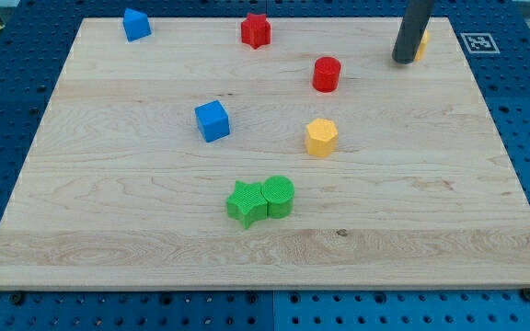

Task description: Slide the heart to the top right

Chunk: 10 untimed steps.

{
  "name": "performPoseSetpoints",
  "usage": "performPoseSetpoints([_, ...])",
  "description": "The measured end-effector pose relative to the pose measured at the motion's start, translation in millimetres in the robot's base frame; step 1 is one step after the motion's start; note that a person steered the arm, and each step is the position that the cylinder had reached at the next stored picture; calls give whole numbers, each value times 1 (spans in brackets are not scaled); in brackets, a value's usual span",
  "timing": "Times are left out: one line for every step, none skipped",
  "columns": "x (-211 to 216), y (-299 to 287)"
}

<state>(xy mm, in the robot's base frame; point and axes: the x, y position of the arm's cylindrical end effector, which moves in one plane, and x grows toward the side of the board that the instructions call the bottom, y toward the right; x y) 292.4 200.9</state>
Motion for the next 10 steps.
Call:
performPoseSetpoints([17, 9])
performPoseSetpoints([21, 12])
performPoseSetpoints([21, 28])
performPoseSetpoints([12, 32])
performPoseSetpoints([10, 28])
performPoseSetpoints([3, 25])
performPoseSetpoints([-14, 25])
performPoseSetpoints([-22, 25])
performPoseSetpoints([-22, 25])
performPoseSetpoints([-27, 25])
